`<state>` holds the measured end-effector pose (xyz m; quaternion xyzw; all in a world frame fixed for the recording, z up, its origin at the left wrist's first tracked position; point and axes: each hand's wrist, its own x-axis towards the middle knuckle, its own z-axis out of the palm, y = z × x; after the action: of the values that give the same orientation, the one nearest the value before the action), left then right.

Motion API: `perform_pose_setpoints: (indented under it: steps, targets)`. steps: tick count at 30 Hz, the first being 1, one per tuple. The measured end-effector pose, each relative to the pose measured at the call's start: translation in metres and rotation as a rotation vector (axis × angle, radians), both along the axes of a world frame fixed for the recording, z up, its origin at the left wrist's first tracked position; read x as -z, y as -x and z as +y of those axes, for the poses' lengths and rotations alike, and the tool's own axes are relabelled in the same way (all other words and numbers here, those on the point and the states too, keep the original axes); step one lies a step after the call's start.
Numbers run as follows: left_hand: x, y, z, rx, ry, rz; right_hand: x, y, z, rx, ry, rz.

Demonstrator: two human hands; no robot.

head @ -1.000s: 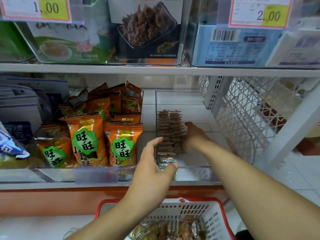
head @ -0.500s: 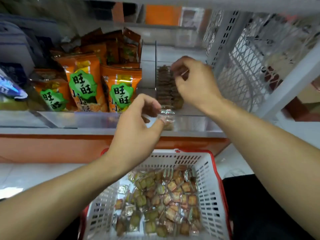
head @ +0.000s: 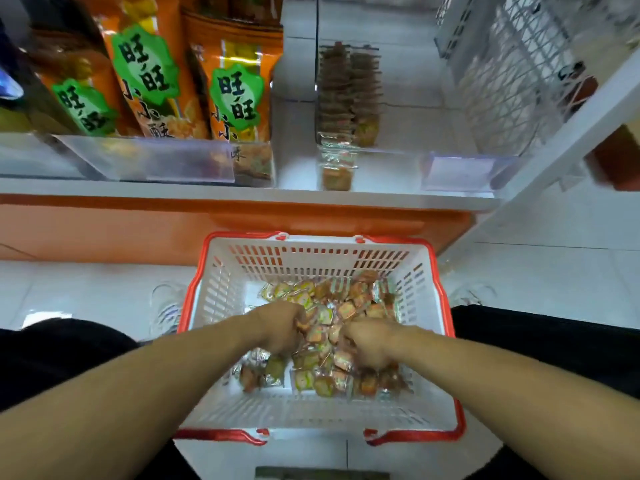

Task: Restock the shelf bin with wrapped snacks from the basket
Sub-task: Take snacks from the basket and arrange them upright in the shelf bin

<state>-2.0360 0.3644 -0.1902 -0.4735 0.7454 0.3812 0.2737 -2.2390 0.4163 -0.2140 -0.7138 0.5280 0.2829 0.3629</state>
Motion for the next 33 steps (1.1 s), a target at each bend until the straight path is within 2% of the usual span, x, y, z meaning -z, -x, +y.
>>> perform_pose_setpoints:
  steps: [3,9,12,17,23,26,33]
  targets:
    - [0.044,-0.005,0.018,0.009,0.013,-0.03,0.042,-0.001,0.022,0.064,-0.051,-0.014]
    - [0.113,-0.001,0.058,0.207,0.045,-0.069,0.098,-0.002,0.043,0.132,0.028,-0.045]
    - [0.133,0.007,0.066,0.23,0.078,-0.054,0.112,-0.005,0.04,0.129,0.016,-0.052]
    - [0.147,0.021,0.073,0.234,-0.002,-0.124,0.121,-0.012,0.041,0.089,-0.066,-0.098]
    - [0.157,0.024,0.073,0.122,-0.027,-0.041,0.126,-0.03,0.043,0.242,-0.209,-0.12]
    - [0.161,0.016,0.067,0.048,-0.05,0.014,0.127,-0.031,0.045,0.359,-0.266,-0.202]
    - [0.159,0.009,0.062,-0.119,-0.118,0.116,0.124,-0.031,0.055,0.378,-0.128,-0.331]
